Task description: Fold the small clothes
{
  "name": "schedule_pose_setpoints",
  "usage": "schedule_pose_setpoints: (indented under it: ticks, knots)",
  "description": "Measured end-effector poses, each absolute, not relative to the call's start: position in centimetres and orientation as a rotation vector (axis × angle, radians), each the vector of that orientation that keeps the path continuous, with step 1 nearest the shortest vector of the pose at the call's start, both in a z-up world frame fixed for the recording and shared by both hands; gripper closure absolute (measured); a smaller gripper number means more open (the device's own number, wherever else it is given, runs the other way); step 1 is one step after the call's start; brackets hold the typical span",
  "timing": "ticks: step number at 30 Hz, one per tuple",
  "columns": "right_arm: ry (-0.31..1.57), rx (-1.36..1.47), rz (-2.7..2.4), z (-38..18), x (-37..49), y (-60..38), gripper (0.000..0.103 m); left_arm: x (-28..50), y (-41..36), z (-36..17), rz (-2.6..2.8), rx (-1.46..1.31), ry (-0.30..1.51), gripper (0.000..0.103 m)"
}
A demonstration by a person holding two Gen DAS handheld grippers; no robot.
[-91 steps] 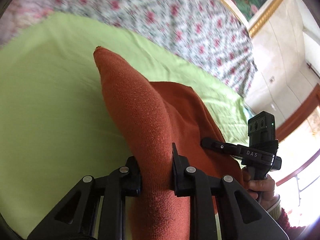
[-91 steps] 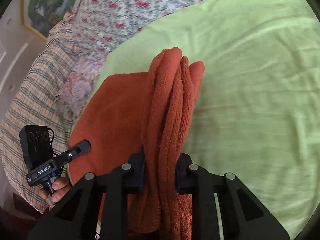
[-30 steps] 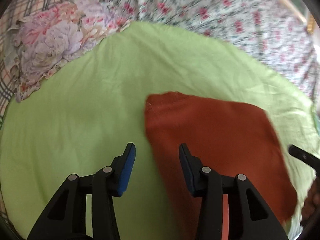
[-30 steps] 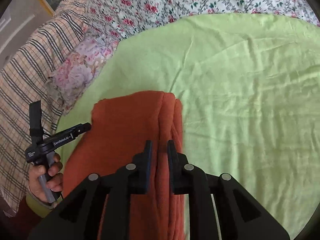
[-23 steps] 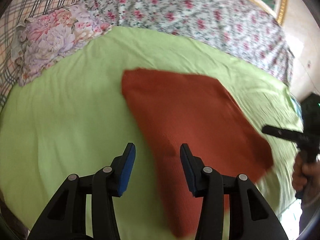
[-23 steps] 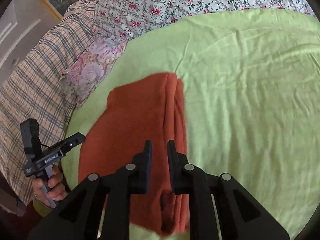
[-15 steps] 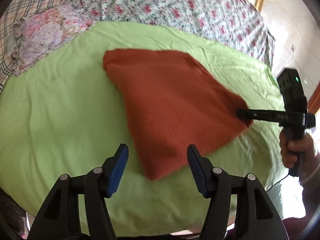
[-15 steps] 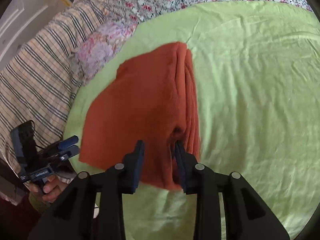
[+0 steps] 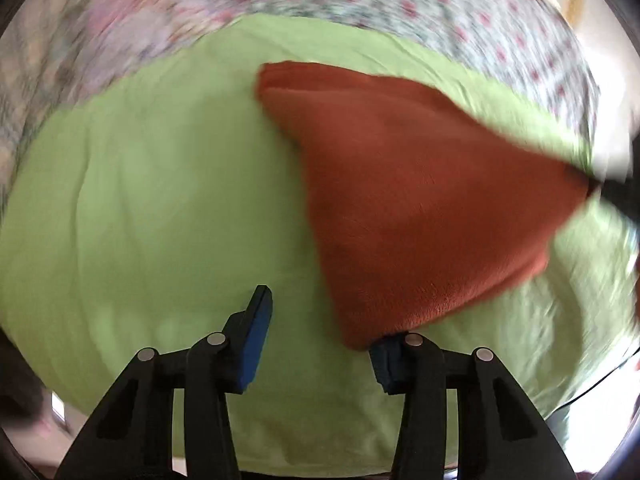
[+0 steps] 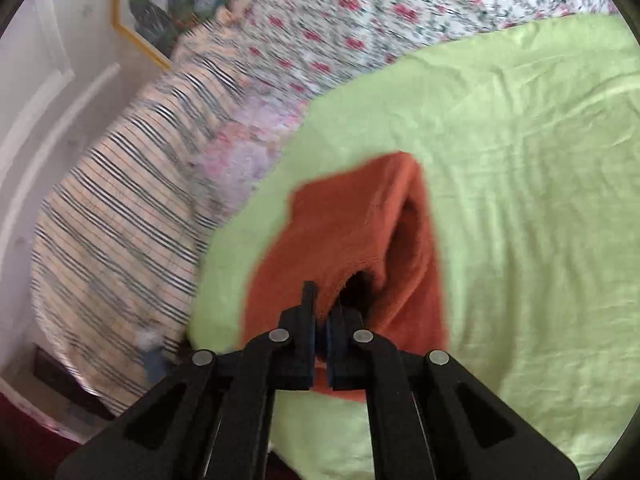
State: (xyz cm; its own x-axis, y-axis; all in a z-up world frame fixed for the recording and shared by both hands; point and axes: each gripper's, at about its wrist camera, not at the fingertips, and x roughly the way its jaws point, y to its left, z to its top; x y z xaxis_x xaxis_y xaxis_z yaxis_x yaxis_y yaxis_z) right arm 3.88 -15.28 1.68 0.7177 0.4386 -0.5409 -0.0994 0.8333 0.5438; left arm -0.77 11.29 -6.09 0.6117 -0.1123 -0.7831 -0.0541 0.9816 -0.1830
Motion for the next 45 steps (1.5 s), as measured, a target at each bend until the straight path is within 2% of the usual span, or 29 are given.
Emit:
schedule_pose_setpoints:
  ticks: [3,5,9,14,19,21,23,32,34,39,42,45]
  knots:
    - [0.801,0.404,0.221,-1.0,3.8,-14.8,0.099,-1.4,11.7,-6.4,-0.003,-0.262,0.936,0.073]
    - [0.851,0.350,0.186,-3.0,3.8,-14.4,0.099,-1.6,11.3,-6.9,0.014,-0.266,0.962,0.078]
    - [0.920,0.314,0.153,-6.5,3.8,-14.1,0.099,-2.2,10.8,-7.0,0.032,-0.240,0.969,0.078]
    - [0.936,0.340,0.173,-6.5,4.3,-14.9,0.099,-3.1,11.3,-5.9,-0.070,-0.224,0.981,0.079]
    - [0.921,0.407,0.188,-4.7,3.2,-16.2,0.087,-4.9,12.0,-1.9,-0.227,-0.214,0.867,0.081]
    - [0.881,0.436,0.192,-3.5,3.8,-16.8,0.078,-4.3,11.8,-0.5,-0.257,-0.208,0.820,0.080]
    - [0.848,0.453,0.189,-2.6,5.3,-17.2,0.075,-3.1,11.3,0.2,-0.281,-0.199,0.794,0.080]
    - [0.832,0.479,0.196,-3.1,15.6,-17.2,0.075,1.3,8.6,-3.6,-0.342,-0.151,0.877,0.078]
    - [0.861,0.472,0.217,-3.6,16.9,-16.8,0.093,1.4,8.5,-4.4,-0.346,-0.155,0.903,0.078]
    - [0.790,0.394,0.179,-1.5,16.4,-17.0,0.093,1.8,7.7,-6.5,-0.329,-0.124,0.960,0.081]
    - [0.865,0.335,0.111,-4.6,17.6,-16.8,0.094,1.6,7.2,-6.8,-0.304,-0.110,0.942,0.081]
    - [0.840,0.358,0.101,-5.3,17.2,-17.0,0.093,1.7,7.2,-6.7,-0.302,-0.135,0.949,0.082]
